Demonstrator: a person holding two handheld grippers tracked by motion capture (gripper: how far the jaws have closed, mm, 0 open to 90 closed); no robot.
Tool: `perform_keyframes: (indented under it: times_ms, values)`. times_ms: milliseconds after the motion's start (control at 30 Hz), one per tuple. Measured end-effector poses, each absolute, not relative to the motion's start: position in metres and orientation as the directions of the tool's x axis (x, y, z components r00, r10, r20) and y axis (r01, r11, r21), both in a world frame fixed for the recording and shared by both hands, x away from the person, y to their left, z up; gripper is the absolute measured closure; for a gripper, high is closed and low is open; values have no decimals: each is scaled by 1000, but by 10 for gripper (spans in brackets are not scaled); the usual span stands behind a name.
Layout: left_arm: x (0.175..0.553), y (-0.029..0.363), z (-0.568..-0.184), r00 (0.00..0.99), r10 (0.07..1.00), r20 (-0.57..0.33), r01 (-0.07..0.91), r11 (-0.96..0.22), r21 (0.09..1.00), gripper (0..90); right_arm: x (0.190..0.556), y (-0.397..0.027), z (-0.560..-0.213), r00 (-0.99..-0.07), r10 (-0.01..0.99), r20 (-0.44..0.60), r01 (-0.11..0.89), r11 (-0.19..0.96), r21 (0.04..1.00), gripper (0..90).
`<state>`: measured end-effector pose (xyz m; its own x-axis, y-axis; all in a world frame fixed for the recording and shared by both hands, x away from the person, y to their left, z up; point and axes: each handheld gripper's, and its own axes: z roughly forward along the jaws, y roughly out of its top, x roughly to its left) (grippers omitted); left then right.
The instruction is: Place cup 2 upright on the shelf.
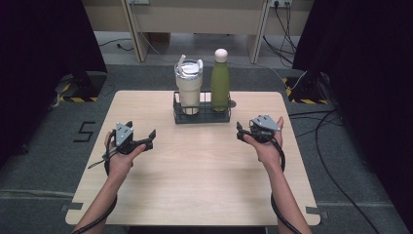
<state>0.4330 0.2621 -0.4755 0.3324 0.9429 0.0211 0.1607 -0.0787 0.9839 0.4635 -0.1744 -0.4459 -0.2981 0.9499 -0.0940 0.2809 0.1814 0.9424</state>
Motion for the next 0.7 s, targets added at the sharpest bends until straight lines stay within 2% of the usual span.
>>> perform_keyframes:
  times_ms: [700]
  values:
    - [433,262,-477,330,944,22,166,-80,983,26,429,-198,-469,-274,955,-113,299,197,934,143]
